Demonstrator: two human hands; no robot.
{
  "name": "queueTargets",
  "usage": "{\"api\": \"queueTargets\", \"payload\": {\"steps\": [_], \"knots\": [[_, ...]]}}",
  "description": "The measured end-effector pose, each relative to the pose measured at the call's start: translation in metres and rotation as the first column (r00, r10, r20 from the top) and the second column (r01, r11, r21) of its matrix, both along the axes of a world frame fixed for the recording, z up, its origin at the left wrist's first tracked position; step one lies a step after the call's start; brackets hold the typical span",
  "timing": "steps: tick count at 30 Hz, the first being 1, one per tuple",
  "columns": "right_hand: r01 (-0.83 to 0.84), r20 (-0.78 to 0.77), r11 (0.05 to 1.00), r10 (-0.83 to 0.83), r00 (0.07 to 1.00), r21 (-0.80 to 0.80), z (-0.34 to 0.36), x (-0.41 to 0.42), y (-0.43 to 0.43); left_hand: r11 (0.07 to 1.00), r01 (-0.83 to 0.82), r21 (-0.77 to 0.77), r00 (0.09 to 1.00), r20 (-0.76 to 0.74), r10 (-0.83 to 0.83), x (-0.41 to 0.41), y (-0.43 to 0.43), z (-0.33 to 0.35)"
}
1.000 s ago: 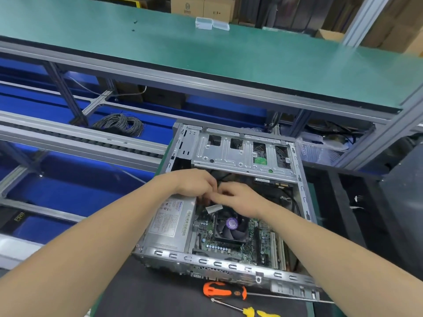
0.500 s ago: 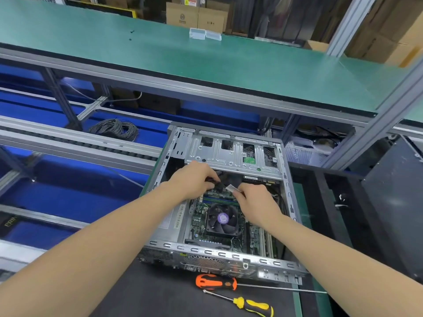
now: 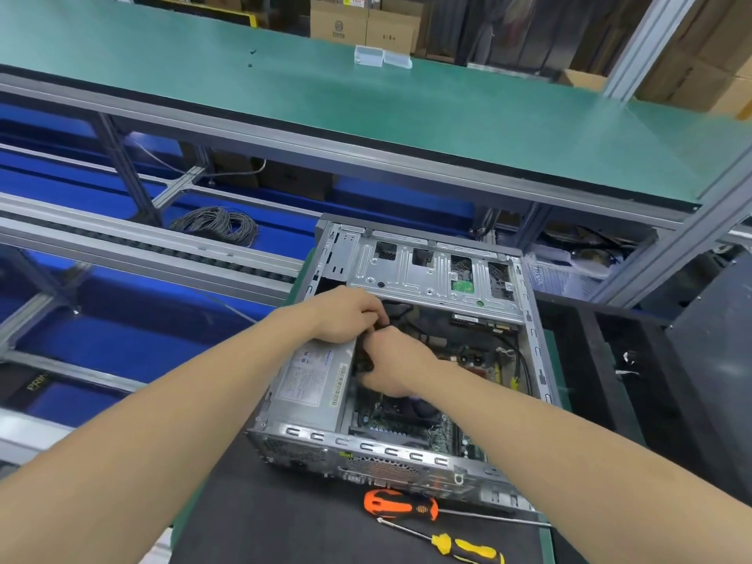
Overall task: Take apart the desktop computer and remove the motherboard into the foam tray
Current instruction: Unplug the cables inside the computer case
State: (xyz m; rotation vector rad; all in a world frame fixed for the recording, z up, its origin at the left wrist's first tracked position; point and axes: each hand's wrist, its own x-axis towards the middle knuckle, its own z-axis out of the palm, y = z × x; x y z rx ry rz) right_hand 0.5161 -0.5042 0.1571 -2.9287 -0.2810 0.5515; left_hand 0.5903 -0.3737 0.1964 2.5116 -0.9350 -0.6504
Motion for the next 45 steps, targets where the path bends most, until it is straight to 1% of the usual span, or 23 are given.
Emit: {"api": "queueTargets", "payload": {"steps": [2,5,7,9,11,13,15,18,21,22,24,27,29,31,33,34,36,38,40,41,42,44,45], "knots": [[0.004,0.006,0.992,-0.004,1.000,-0.130,-0.010,0.004,0.009,0.999,-0.008,-0.039,1.000,0.020,0.008,-0.001,0.001,-0.006],[0.044,0.008,0.979,-0.043,0.999,-0.198,-0.024,0.009,0.014,0.991,-0.066,-0.112,0.998,0.014,0.068,0.000,0.001,-0.012],[0.041,-0.043,0.971,-0.052,0.998,-0.234,-0.027,0.013,0.015,0.992,-0.082,-0.097,0.997,-0.001,0.082,0.000,0.000,-0.013],[-0.009,-0.105,0.962,-0.020,0.994,-0.273,-0.026,0.017,0.013,0.995,-0.085,-0.048,0.996,-0.029,0.084,0.000,-0.002,-0.012],[-0.001,-0.142,0.974,-0.033,0.989,-0.228,-0.024,0.019,0.010,0.996,-0.090,0.000,0.994,-0.066,0.090,0.000,-0.004,-0.009],[0.067,-0.174,0.990,-0.087,0.981,-0.121,-0.024,0.020,0.004,0.994,-0.091,0.057,0.989,-0.112,0.097,0.000,-0.007,-0.006],[0.133,-0.186,0.990,-0.141,0.972,-0.054,-0.024,0.018,0.000,0.989,-0.064,0.133,0.982,-0.166,0.086,0.002,-0.010,-0.004],[0.204,-0.139,0.979,-0.205,0.969,-0.016,-0.027,0.013,-0.001,0.971,-0.005,0.240,0.976,-0.210,0.057,0.004,-0.015,-0.002],[0.225,-0.083,0.974,-0.223,0.971,0.014,-0.029,0.009,0.000,0.958,0.010,0.288,0.972,-0.228,0.058,0.005,-0.018,-0.002],[0.220,-0.090,0.975,-0.216,0.972,0.038,-0.028,0.008,-0.001,0.955,0.014,0.295,0.970,-0.234,0.058,0.005,-0.019,-0.002],[0.224,-0.103,0.964,-0.211,0.972,0.145,-0.025,0.009,-0.001,0.955,0.022,0.296,0.971,-0.232,0.049,0.004,-0.019,-0.001],[0.311,-0.082,0.893,-0.301,0.950,0.325,-0.021,0.011,-0.004,0.963,0.000,0.269,0.973,-0.224,0.062,0.003,-0.017,-0.001],[0.372,-0.103,0.835,-0.362,0.926,0.406,-0.016,0.011,-0.012,0.962,-0.022,0.271,0.976,-0.203,0.079,0.003,-0.018,-0.002],[0.380,-0.136,0.813,-0.357,0.924,0.441,-0.010,0.010,-0.024,0.972,-0.042,0.233,0.983,-0.167,0.082,0.004,-0.018,-0.004],[0.368,-0.146,0.808,-0.340,0.929,0.460,-0.002,0.004,-0.038,0.991,-0.039,0.126,0.983,-0.175,0.061,0.003,-0.014,-0.004],[0.372,-0.158,0.798,-0.339,0.927,0.474,0.001,0.000,-0.045,0.997,-0.016,0.077,0.978,-0.204,0.032,0.002,-0.012,-0.004],[0.397,-0.197,0.766,-0.346,0.917,0.506,0.004,-0.010,-0.057,0.998,0.055,0.032,0.971,-0.237,-0.046,0.000,-0.010,-0.003],[0.411,-0.220,0.747,-0.348,0.911,0.523,0.007,-0.019,-0.068,0.996,0.083,0.016,0.978,-0.194,-0.078,-0.002,-0.010,-0.005],[0.438,-0.222,0.702,-0.382,0.897,0.562,0.012,-0.025,-0.079,0.999,0.046,-0.023,0.987,-0.154,-0.049,-0.003,-0.013,-0.008],[0.450,-0.202,0.706,-0.410,0.889,0.547,0.014,-0.029,-0.085,0.998,0.017,-0.053,0.988,-0.151,-0.025,-0.004,-0.014,-0.008],[0.448,-0.159,0.745,-0.430,0.889,0.494,0.016,-0.032,-0.091,0.996,-0.006,-0.086,0.989,-0.150,-0.007,-0.007,-0.016,-0.008],[0.394,-0.084,0.863,-0.388,0.918,0.315,0.016,-0.044,-0.098,0.988,-0.025,-0.153,0.993,-0.116,0.007,-0.011,-0.022,-0.007],[0.350,-0.086,0.902,-0.339,0.937,0.254,0.017,-0.051,-0.099,0.984,-0.030,-0.173,0.997,-0.079,0.017,-0.013,-0.025,-0.007]]}}
